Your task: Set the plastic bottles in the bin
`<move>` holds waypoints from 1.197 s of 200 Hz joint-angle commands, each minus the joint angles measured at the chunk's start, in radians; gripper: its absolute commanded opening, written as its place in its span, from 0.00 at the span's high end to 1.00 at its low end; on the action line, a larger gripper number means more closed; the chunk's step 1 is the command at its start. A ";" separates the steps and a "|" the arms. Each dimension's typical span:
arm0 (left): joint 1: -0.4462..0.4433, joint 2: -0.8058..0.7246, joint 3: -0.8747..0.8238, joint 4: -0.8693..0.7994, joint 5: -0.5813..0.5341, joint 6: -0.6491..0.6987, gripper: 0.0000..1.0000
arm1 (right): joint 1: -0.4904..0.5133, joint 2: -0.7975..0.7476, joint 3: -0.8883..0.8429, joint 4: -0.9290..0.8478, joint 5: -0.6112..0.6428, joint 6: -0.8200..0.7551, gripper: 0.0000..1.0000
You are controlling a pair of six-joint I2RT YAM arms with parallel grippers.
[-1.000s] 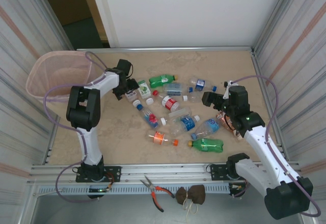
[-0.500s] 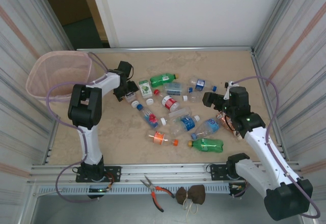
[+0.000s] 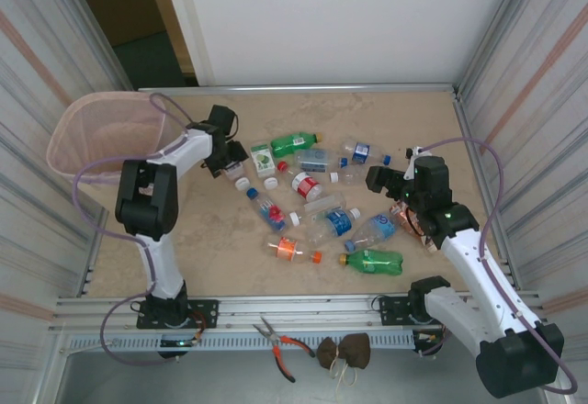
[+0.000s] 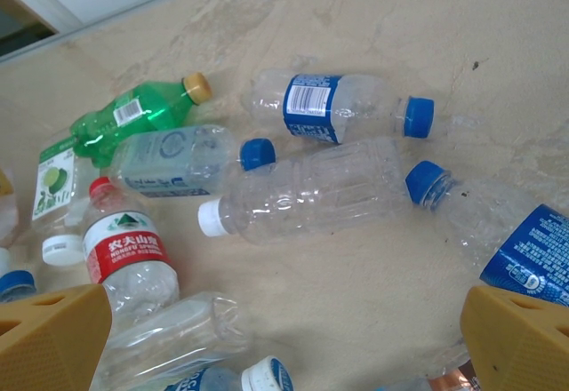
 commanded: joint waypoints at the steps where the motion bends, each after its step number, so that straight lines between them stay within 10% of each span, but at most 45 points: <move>1: -0.001 -0.093 0.017 -0.034 -0.025 0.043 0.35 | -0.007 -0.011 -0.006 0.003 -0.013 -0.007 0.01; 178: -0.047 -0.544 0.207 -0.079 -0.187 0.194 0.41 | -0.005 0.012 0.025 0.007 -0.035 -0.014 0.01; 239: 0.127 -0.662 0.221 -0.091 -0.266 0.209 0.43 | -0.006 0.010 0.023 0.008 -0.042 -0.013 0.01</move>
